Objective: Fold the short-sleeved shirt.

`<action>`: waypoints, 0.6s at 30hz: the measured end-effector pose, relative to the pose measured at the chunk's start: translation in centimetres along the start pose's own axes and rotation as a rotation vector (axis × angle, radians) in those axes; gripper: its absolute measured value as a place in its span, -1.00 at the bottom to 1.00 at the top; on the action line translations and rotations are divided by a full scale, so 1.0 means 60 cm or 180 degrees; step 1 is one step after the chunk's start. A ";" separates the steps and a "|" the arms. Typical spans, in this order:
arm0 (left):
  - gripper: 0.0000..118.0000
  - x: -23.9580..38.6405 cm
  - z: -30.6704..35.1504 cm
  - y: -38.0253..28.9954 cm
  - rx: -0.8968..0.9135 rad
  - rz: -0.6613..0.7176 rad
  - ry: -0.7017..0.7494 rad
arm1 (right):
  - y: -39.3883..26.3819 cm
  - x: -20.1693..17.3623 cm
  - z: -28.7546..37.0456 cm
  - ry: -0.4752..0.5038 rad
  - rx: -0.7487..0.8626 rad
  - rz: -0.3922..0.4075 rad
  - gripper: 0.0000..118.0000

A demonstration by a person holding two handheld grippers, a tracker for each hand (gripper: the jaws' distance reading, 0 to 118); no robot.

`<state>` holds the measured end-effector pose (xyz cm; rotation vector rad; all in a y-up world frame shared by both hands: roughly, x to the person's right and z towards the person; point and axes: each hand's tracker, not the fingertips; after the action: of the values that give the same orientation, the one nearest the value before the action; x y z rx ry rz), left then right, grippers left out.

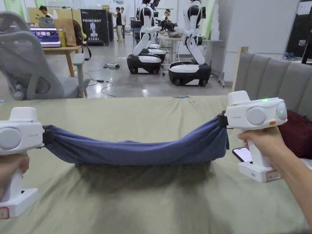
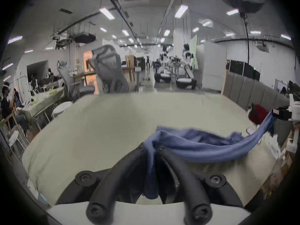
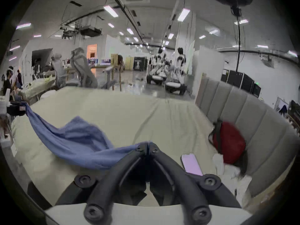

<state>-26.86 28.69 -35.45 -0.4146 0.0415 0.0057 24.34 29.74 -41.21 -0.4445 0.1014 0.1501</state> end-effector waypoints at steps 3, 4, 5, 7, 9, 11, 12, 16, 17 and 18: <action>-0.91 0.004 -0.011 0.092 0.0163 -0.0010 0.0043 | 0.090 0.017 -0.013 0.0016 0.0211 -0.0036 -0.97; -0.91 0.006 -0.018 0.124 0.0235 -0.0100 0.0055 | 0.120 0.027 -0.025 -0.0021 0.0271 -0.0009 -0.97; -0.91 0.009 -0.025 0.154 0.0335 -0.0208 0.0123 | 0.149 0.034 -0.034 -0.0057 0.0303 -0.0019 -0.97; -0.91 0.011 -0.042 0.205 0.0447 -0.0309 0.0191 | 0.203 0.050 -0.051 -0.0089 0.0324 -0.0088 -0.97; -0.92 0.006 -0.060 0.254 0.0462 -0.0261 0.0194 | 0.251 0.062 -0.065 -0.0123 0.0393 -0.0155 -0.97; -0.92 0.004 -0.081 0.299 0.0477 -0.0222 0.0231 | 0.301 0.074 -0.080 -0.0149 0.0478 -0.0191 -0.97; -0.93 0.003 -0.090 0.319 0.0485 -0.0230 0.0256 | 0.320 0.072 -0.077 -0.0161 0.0511 -0.0182 -0.97; -0.93 -0.005 -0.121 0.396 0.0580 -0.0254 0.0276 | 0.402 0.075 -0.085 -0.0296 0.0621 -0.0141 -0.97; -0.93 -0.008 -0.126 0.414 0.0641 -0.0211 0.0289 | 0.419 0.077 -0.085 -0.0309 0.0656 -0.0139 -0.97; -0.93 -0.012 -0.131 0.430 0.0659 -0.0177 0.0289 | 0.435 0.078 -0.085 -0.0314 0.0685 -0.0143 -0.97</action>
<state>-28.22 49.12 -53.01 -0.2088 0.1192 -0.0716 24.29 51.36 -57.39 -0.2241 0.0101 0.1153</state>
